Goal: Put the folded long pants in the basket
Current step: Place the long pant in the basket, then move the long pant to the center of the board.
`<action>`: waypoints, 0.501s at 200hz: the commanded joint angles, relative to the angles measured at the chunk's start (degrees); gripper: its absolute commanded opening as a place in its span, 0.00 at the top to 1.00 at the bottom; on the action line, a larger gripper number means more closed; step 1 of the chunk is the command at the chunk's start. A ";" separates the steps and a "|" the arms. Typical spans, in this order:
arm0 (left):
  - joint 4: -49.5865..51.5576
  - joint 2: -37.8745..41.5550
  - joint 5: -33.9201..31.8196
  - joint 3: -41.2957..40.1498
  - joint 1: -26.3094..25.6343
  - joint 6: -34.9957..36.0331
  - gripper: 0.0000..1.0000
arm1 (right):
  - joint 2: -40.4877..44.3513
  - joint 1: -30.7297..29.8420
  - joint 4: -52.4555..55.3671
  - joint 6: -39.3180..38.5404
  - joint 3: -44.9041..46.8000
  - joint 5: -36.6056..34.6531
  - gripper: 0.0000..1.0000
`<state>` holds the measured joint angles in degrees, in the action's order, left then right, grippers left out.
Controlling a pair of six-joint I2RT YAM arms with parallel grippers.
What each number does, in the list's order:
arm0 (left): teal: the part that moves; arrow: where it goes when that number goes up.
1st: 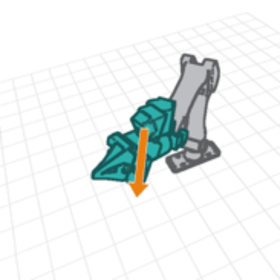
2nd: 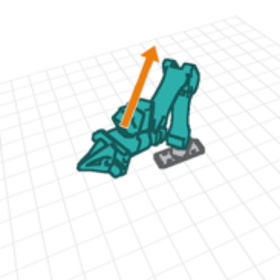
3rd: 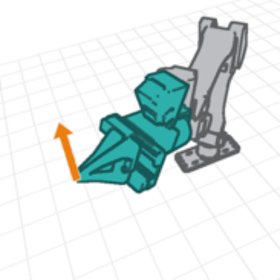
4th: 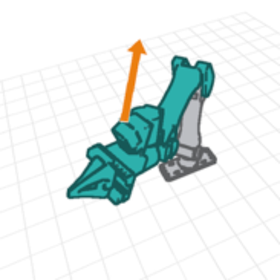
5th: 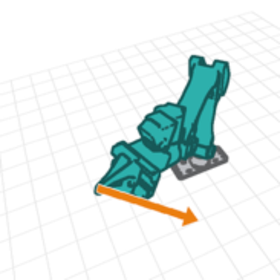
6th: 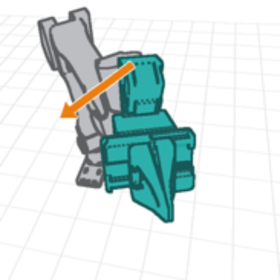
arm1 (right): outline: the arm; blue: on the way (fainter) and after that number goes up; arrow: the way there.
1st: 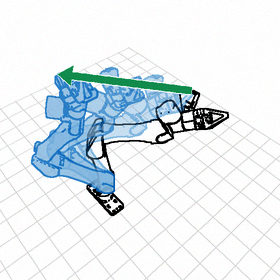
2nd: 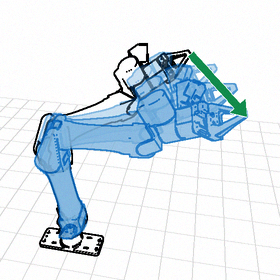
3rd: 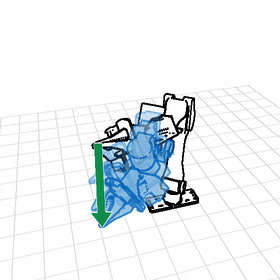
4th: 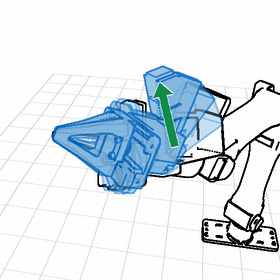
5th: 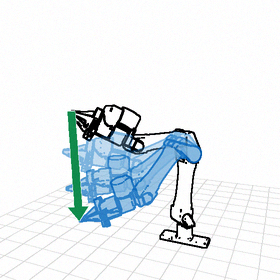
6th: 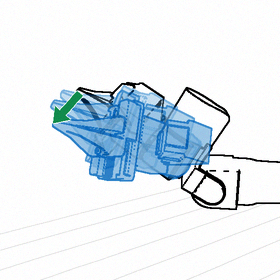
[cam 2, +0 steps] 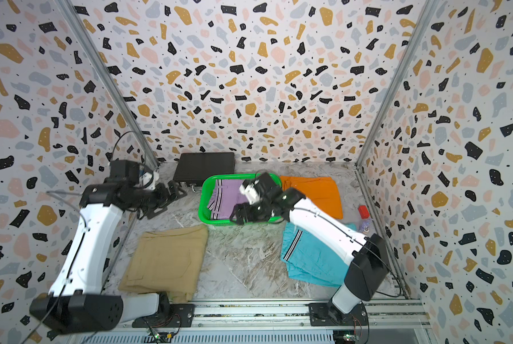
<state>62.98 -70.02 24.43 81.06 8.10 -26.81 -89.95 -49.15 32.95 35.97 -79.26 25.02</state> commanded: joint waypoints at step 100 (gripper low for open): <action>8.83 9.03 1.82 -9.57 8.76 6.70 0.00 | -28.57 -14.42 -22.64 25.89 2.69 6.29 0.13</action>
<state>68.58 -61.28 26.68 68.75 16.40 -22.70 -114.52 -61.65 12.86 56.93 -74.83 28.14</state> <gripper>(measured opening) 0.998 0.870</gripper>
